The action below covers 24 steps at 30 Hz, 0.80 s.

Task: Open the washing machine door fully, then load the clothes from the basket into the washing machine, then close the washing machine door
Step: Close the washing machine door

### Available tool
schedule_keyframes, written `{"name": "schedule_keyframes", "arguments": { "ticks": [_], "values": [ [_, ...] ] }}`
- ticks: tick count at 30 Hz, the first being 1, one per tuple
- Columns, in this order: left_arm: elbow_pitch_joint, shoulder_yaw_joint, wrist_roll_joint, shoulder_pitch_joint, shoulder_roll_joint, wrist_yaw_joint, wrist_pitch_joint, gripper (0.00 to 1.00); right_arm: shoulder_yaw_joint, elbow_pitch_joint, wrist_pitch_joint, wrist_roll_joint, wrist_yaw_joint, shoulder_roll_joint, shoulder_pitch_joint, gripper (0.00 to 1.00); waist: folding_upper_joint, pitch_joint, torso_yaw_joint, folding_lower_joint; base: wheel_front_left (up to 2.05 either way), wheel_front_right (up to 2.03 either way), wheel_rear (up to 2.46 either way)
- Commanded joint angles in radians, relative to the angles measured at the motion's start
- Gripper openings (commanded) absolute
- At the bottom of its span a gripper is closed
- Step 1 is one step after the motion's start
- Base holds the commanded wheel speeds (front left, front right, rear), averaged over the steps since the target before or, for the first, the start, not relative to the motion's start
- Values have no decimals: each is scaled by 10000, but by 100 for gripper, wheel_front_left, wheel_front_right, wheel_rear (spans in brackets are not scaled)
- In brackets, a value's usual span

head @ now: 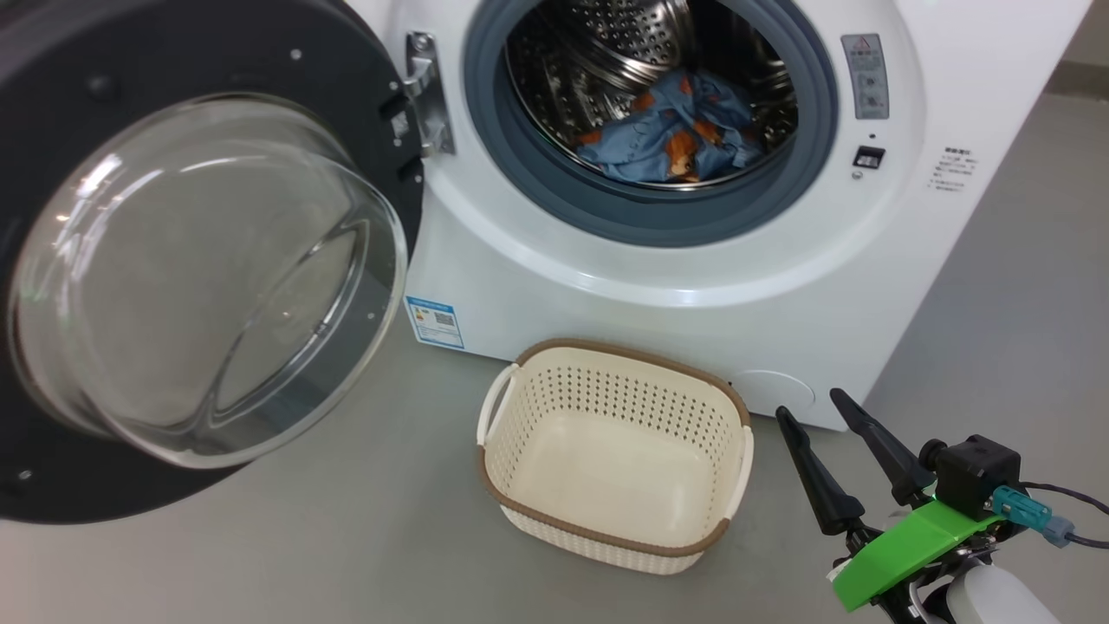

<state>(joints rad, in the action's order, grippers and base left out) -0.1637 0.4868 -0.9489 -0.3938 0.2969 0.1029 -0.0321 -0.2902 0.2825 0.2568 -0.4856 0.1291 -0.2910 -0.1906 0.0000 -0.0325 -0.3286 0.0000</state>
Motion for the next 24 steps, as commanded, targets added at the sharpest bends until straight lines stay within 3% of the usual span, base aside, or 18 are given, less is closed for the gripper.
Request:
{"name": "schedule_keyframes", "arguments": {
  "ticks": [1, 10, 19, 24],
  "values": [
    [-305, 558, -425, -508, 682, 64, 194, 0, -241, -275, 49, -5, 16, -150, -339, 100, 0, -190, 189, 0, 0, 0, 0],
    [-4565, 2263, -2972, -1584, 1617, 201, 1105, 0, -308, -282, 49, 6, 16, -552, -588, 100, 0, -662, 722, 0, 0, 0, 0],
    [-6421, 2648, -3651, -1807, 2253, 270, 1406, 0, -341, -299, 49, -49, 16, -793, -682, 100, 0, -836, 983, 0, 0, 0, 0],
    [-6762, 2643, -3941, -1916, 2396, 275, 1523, 0, -345, -314, 49, -71, 16, -883, -724, 100, 0, -946, 1024, 0, 0, 0, 0]
  ]
}}
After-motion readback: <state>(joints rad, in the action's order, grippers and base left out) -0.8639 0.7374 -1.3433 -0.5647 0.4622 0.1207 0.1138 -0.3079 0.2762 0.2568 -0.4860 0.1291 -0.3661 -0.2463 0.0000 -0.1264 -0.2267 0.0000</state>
